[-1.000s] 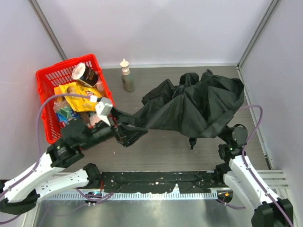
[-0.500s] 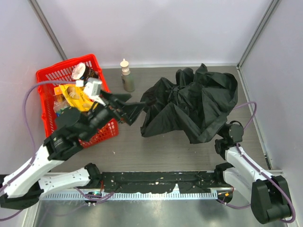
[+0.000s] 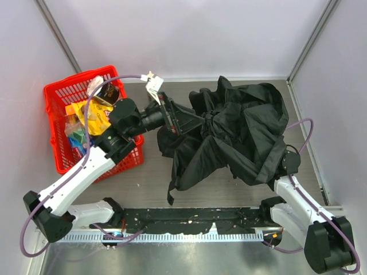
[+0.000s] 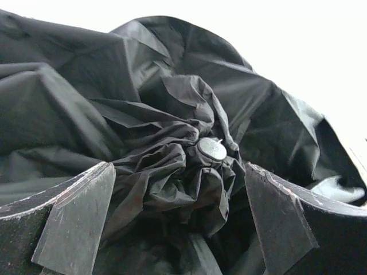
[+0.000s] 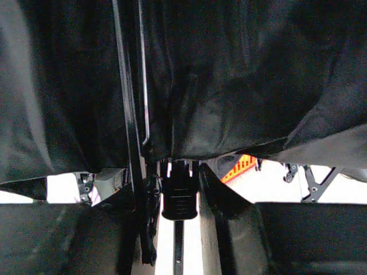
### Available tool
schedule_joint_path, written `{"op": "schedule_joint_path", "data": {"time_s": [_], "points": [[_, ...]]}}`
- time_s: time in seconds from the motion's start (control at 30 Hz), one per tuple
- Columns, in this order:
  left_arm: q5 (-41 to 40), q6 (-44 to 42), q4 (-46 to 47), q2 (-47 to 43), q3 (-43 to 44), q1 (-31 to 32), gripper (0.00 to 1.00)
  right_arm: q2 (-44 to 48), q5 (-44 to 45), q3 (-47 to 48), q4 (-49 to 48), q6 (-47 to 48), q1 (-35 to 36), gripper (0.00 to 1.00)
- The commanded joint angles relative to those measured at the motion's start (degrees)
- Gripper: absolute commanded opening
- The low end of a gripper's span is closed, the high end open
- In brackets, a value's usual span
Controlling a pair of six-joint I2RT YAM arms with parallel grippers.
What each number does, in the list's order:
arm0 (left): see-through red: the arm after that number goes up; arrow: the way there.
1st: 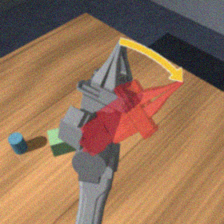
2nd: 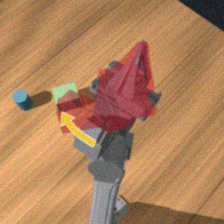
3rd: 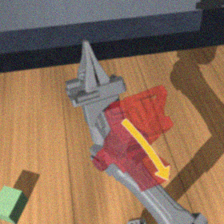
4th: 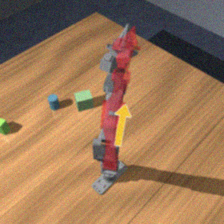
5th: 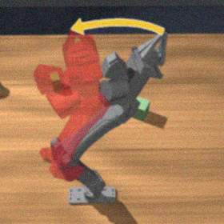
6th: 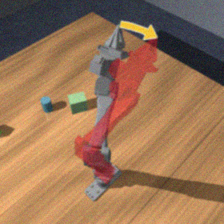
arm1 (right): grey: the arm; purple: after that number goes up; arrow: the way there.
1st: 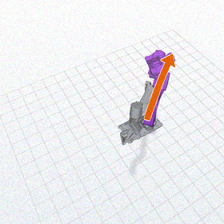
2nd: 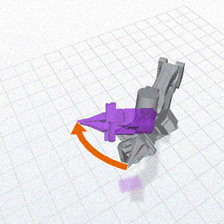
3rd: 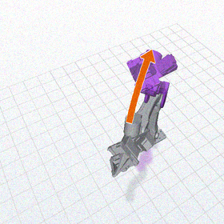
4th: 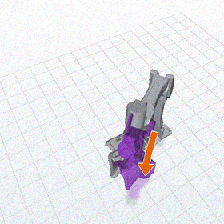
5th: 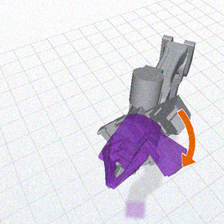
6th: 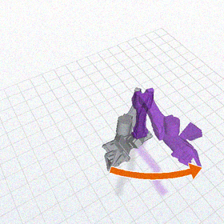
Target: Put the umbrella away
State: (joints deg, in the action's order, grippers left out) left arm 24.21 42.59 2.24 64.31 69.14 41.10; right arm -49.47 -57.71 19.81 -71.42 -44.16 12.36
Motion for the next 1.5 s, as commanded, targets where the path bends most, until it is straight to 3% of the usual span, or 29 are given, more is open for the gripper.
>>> {"op": "schedule_joint_path", "data": {"time_s": [0.0, 0.17, 0.4, 0.5, 0.6, 0.7, 0.8, 0.87, 0.93, 1.1, 1.27, 1.47], "points": [[10.25, 3.82, 13.13, 1.86, -1.99, 0.12, 1.0, 0.7, -0.73, 3.39, -17.43, -3.12, 0.12, 0.01], [14.38, 6.11, 24.99, 2.83, -4.63, 1.17, 1.0, 0.61, 0.05, 3.21, -17.62, -3.3, 0.12, 0.01], [3.94, -1.72, 14.03, 6.87, 0.11, 7.5, 1.0, -0.1, 0.94, 3.56, -21.56, -6.55, 0.3, 0.01], [0.5, -1.19, 15.16, 9.24, 0.64, 7.59, 1.0, -0.27, 1.02, 3.65, -23.23, -8.13, 0.47, 0.01], [2.06, 0.82, 19.97, 11.97, 1.43, 7.68, 1.0, 0.08, 1.46, 3.39, -23.86, -8.4, 0.91, 0.01], [1.47, 2.68, 19.31, 14.17, 2.66, 8.47, 0.89, 0.43, 1.29, 3.74, -24.12, -8.92, 1.09, 0.01], [-10.36, -1.09, 11.84, 10.94, -0.31, 10.74, 0.82, 1.57, 1.11, 4.35, -24.12, -9.8, 1.18, 0.01], [-17.59, -1.72, 12.08, 8.21, -5.39, 12.33, 0.91, 2.01, 0.5, 4.79, -24.03, -10.85, 1.18, 0.01], [-19.1, 0.38, 15.41, 6.88, -8.93, 12.42, 1.0, 2.01, -0.29, 5.15, -24.03, -11.64, 1.26, 0.01], [-13.5, 1.97, 16.83, 10.64, -5.44, 12.42, 1.0, 1.84, -1.35, 4.88, -24.03, -12.0, 1.61, 0.01], [-3.04, 3.99, 27.1, 14.95, -2.18, 12.42, 0.98, 1.13, -1.26, 4.71, -24.03, -12.26, 1.79, 0.01], [-1.71, 4.34, 28.25, 17.34, -0.32, 12.42, 0.74, 0.96, -2.58, 5.24, -24.12, -13.23, 2.05, 0.01]]}}
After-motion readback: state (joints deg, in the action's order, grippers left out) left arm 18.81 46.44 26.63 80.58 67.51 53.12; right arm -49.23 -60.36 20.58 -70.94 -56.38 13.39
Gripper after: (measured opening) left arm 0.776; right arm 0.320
